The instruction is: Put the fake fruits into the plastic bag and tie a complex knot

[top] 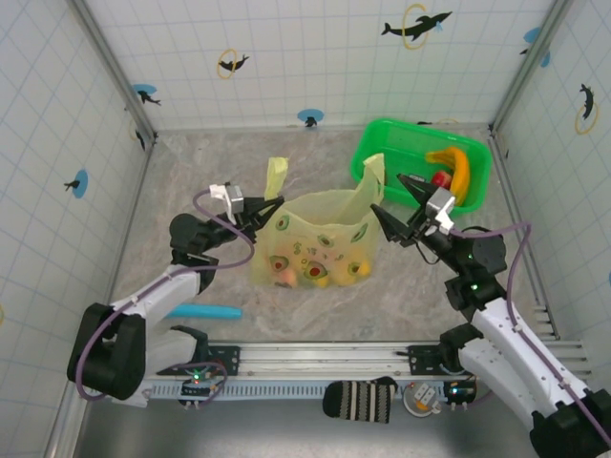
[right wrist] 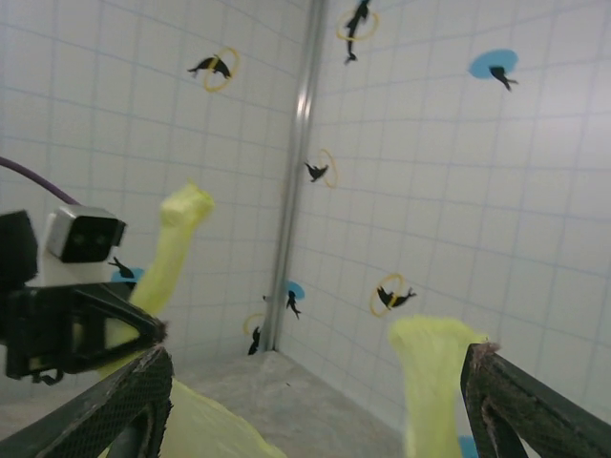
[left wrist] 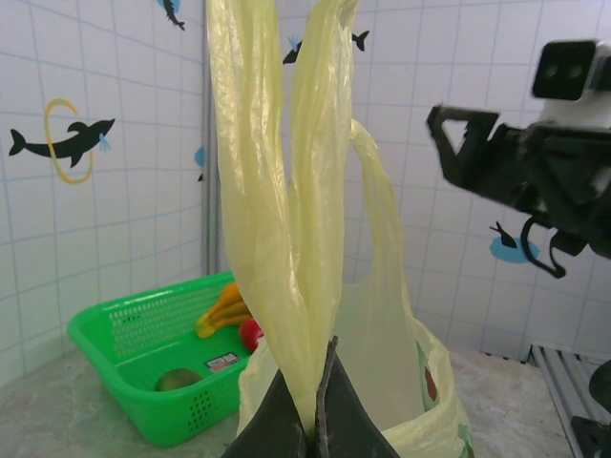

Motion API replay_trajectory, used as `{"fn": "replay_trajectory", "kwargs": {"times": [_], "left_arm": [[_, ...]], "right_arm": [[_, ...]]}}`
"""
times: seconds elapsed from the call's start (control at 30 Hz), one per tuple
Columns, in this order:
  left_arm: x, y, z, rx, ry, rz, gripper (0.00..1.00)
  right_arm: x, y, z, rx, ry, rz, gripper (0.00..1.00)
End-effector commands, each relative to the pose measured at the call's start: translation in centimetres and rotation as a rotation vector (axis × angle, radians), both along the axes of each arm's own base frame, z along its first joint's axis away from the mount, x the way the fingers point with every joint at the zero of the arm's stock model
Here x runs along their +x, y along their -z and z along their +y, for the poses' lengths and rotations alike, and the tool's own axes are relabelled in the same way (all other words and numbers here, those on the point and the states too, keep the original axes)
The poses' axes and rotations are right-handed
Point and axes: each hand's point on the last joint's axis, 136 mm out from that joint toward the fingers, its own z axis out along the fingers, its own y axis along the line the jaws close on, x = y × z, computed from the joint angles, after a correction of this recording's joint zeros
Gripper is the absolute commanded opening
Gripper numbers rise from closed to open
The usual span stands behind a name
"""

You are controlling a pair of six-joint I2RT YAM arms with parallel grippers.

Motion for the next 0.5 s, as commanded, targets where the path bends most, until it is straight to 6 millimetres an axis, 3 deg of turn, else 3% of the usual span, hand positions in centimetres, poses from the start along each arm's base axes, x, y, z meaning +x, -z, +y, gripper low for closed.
{"fn": "replay_trajectory", "kwargs": {"times": [0.0, 0.1, 0.23, 0.47], "left_arm": [[-1.0, -1.3, 0.7, -0.029, 0.017, -0.065, 0.0], [-0.9, -1.4, 1.0, -0.032, 0.003, -0.074, 0.0], [-1.2, -1.6, 0.9, -0.042, 0.034, -0.064, 0.0], [-1.2, -1.5, 0.8, -0.053, 0.051, -0.049, 0.0]], "right_arm": [[1.5, 1.5, -1.5, 0.057, 0.028, 0.057, 0.81], [1.9, 2.2, -1.4, 0.122, -0.059, 0.092, 0.81], [3.2, 2.8, 0.3, 0.113, -0.164, 0.123, 0.81], [7.9, 2.9, 3.1, 0.094, -0.341, 0.197, 0.75]]}}
